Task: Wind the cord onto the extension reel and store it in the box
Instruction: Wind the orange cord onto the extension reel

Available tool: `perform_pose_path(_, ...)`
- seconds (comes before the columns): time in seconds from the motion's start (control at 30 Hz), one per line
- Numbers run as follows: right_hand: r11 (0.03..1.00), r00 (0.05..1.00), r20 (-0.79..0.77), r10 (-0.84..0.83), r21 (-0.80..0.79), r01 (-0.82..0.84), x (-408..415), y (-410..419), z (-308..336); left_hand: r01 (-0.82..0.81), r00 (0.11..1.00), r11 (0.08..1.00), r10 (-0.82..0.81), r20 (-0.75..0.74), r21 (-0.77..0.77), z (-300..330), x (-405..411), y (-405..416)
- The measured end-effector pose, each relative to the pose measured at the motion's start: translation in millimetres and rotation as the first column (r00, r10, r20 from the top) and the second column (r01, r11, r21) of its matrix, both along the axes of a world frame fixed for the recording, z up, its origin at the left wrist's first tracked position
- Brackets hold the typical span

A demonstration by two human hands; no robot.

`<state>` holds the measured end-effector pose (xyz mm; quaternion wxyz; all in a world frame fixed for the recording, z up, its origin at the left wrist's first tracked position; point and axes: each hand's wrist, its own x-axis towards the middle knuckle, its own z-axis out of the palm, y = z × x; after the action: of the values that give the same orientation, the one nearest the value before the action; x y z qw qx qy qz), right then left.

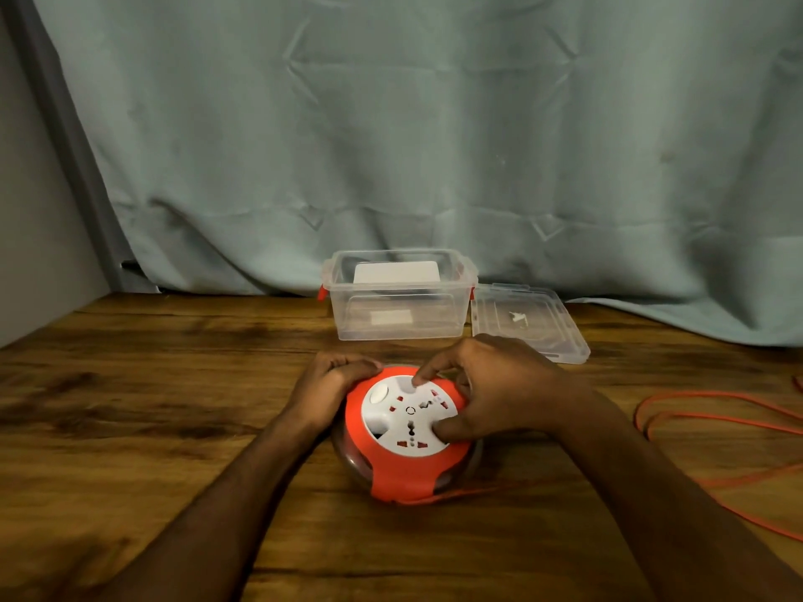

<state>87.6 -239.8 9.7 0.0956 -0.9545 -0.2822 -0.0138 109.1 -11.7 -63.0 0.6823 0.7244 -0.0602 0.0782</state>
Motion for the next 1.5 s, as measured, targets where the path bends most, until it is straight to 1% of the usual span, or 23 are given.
perform_pose_path(0.13,1.0,0.999,-0.036,0.021,-0.01,-0.022,-1.6,-1.0,5.1,-0.005,1.0,1.0,0.006,-0.028,0.007,1.6,0.1,-0.4)
perform_pose_path(0.23,0.996,0.996,-0.068,0.057,-0.067,-0.062,-3.8,-1.2,6.9,-0.011,0.999,0.999,0.013,-0.051,0.042,1.2,1.0,-0.5)
perform_pose_path(0.3,0.995,0.996,-0.069,0.062,-0.077,-0.067,-3.8,-0.1,5.9,-0.006,0.998,0.998,0.01,-0.062,0.068,0.9,1.3,0.2)
perform_pose_path(0.6,0.997,0.998,0.07,0.012,-0.073,-0.007,-7.8,3.4,2.1,-0.001,0.997,1.0,0.003,-0.076,0.029,-2.5,5.2,0.9)
perform_pose_path(0.7,0.997,0.997,0.076,-0.007,-0.079,0.013,-9.8,12.2,-0.1,0.001,0.998,1.0,0.001,-0.069,0.025,-5.9,8.5,2.2)
perform_pose_path(0.77,0.996,0.997,0.074,-0.035,-0.078,0.041,-11.4,18.5,-1.4,-0.019,0.998,0.998,0.023,-0.063,0.062,-8.6,10.6,3.0)
perform_pose_path(0.9,0.994,0.982,0.164,-0.089,-0.048,0.098,-16.0,28.6,-6.5,-0.063,0.996,0.986,0.072,-0.052,0.153,-13.8,12.2,2.9)
perform_pose_path(0.97,0.991,0.974,0.19,-0.121,-0.027,0.128,-15.8,31.9,-10.6,-0.056,0.997,0.978,0.067,-0.049,0.201,-14.4,12.5,3.7)
perform_pose_path(1.03,0.987,0.962,0.225,-0.154,-0.006,0.16,-13.8,33.8,-13.7,-0.002,0.999,0.965,0.012,-0.037,0.262,-13.3,12.3,3.8)
perform_pose_path(1.1,0.984,0.953,0.247,-0.175,0.009,0.178,-10.2,34.4,-15.9,0.072,0.997,0.956,-0.065,-0.036,0.285,-14.0,13.6,4.0)
perform_pose_path(1.17,0.989,0.963,0.226,-0.147,0.002,0.15,-7.3,32.5,-16.2,0.081,0.996,0.959,-0.067,-0.06,0.27,-15.3,15.3,5.0)
perform_pose_path(1.3,0.992,0.994,0.043,-0.102,0.077,0.098,-4.0,17.1,-3.5,0.034,0.999,0.958,-0.021,-0.05,0.286,-17.3,16.8,4.8)
perform_pose_path(1.43,1.0,0.999,-0.045,-0.008,-0.003,0.008,4.1,-0.8,1.4,0.029,1.0,0.956,-0.028,-0.007,0.292,-17.7,15.7,4.1)
perform_pose_path(1.5,1.0,0.998,-0.066,-0.001,0.0,0.001,6.7,-4.0,1.3,0.037,0.999,0.958,-0.042,0.011,0.283,-17.3,15.3,4.1)
